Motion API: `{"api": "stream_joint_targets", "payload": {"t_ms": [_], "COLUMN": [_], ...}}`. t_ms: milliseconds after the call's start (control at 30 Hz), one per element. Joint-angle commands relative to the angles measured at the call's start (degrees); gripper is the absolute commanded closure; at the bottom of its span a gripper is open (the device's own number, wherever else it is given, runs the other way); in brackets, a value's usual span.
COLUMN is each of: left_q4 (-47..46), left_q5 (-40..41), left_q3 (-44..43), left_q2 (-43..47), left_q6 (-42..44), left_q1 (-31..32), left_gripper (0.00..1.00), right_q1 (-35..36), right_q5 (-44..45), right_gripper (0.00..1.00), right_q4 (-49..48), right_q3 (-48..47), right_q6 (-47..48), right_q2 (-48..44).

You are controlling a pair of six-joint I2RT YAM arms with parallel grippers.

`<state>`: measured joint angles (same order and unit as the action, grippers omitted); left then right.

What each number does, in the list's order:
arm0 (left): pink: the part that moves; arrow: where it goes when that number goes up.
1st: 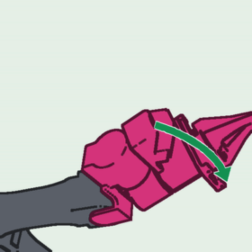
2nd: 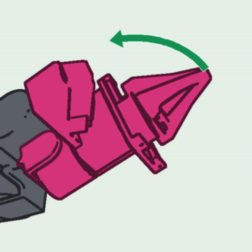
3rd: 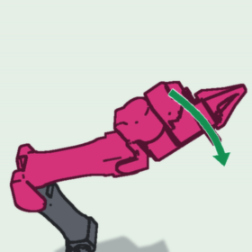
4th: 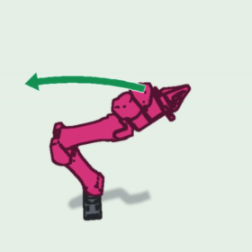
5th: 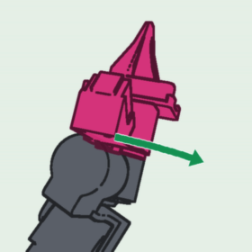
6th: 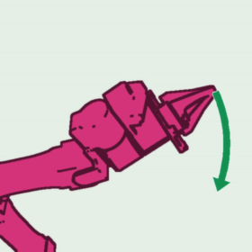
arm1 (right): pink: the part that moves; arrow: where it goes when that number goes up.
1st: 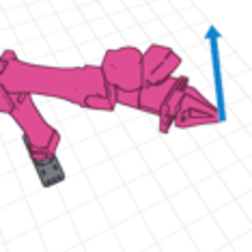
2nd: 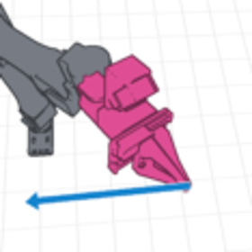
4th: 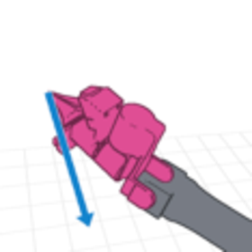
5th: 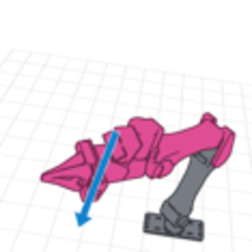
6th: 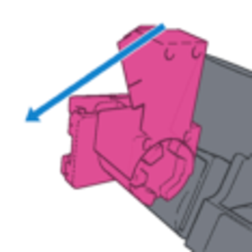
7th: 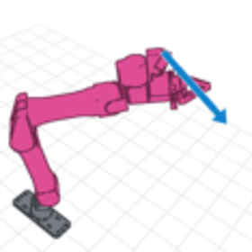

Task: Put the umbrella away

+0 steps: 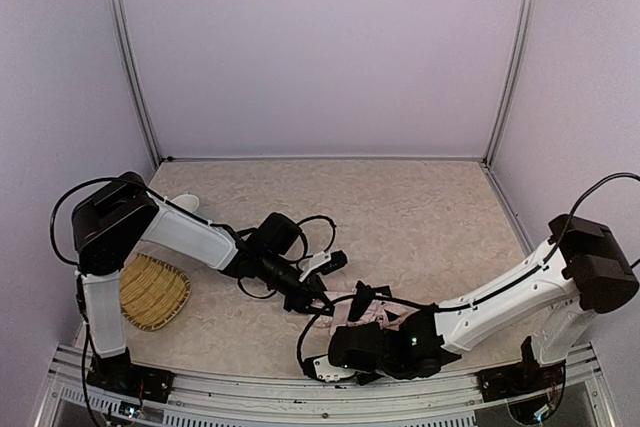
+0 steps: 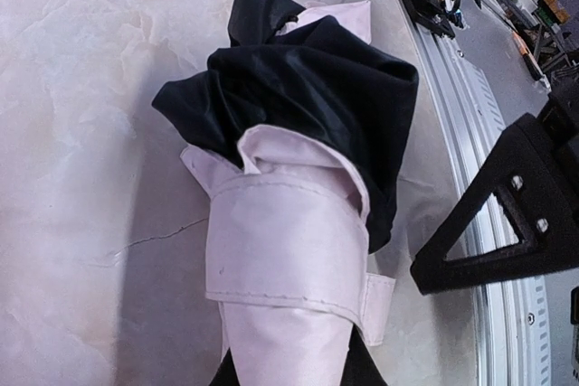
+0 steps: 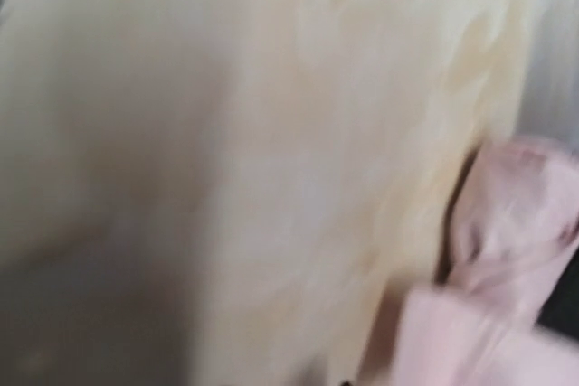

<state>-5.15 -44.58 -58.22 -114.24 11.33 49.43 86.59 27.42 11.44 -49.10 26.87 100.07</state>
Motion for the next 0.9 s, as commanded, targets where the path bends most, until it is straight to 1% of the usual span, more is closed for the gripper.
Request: {"api": "stream_joint_targets", "payload": {"t_ms": [0, 100, 133, 200, 300, 367, 467, 533, 600, 700, 767, 867], "left_q4": [6.8, 5.8, 5.1, 3.3, 1.4, 1.2, 0.4, -0.9, -2.0, -2.4, -2.4, -2.2], "left_q5": [12.5, 12.9, 13.0, 12.5, 10.7, 10.4, 10.3, 10.3, 10.5, 10.8, 11.5, 12.2], "left_q3": [2.1, 2.3, 2.4, 3.0, 3.5, 3.4, 3.7, 4.0, 4.3, 4.5, 4.7, 4.9], "left_q2": [-5.2, -5.5, -5.5, -5.5, -5.6, -5.8, -5.8, -5.7, -5.7, -5.7, -5.7, -5.4], "left_q6": [0.9, -0.5, -1.1, -3.2, -5.4, -5.7, -6.7, -7.8, -8.8, -9.3, -9.3, -9.1], "left_q1": [-1.3, -2.1, -2.5, -3.5, -4.6, -4.8, -4.8, -4.9, -4.9, -4.9, -4.9, -4.9], "left_gripper": [0.92, 0.93, 0.94, 0.96, 0.98, 0.99, 1.0, 1.0, 1.0, 0.99, 0.99, 0.99], "right_q1": [0.6, -1.0, -2.6, -7.2, -13.4, -17.4, -22.7, -25.5, -26.3, -28.1, -29.1, -29.9], "right_q5": [-7.4, -10.0, -12.4, -20.5, -28.5, -33.8, -37.0, -36.6, -35.3, -39.2, -41.9, -42.8], "right_gripper": [0.76, 0.76, 0.76, 0.76, 0.73, 0.67, 0.61, 0.58, 0.52, 0.46, 0.45, 0.44], "right_q4": [11.0, 8.5, 7.6, 4.5, -3.7, -11.6, -21.8, -24.2, -25.5, -30.4, -31.3, -28.6], "right_q3": [2.5, 1.9, 1.7, 3.4, 10.0, 15.3, 21.9, 23.4, 22.8, 20.8, 18.6, 15.3], "right_q6": [-8.6, -16.8, -21.5, -30.3, -44.9, -53.1, -65.4, -69.6, -71.8, -73.6, -74.1, -74.0], "right_q2": [-3.8, -10.1, -11.9, -15.5, -21.3, -25.2, -29.1, -28.9, -26.9, -20.5, -15.7, -10.1]}}
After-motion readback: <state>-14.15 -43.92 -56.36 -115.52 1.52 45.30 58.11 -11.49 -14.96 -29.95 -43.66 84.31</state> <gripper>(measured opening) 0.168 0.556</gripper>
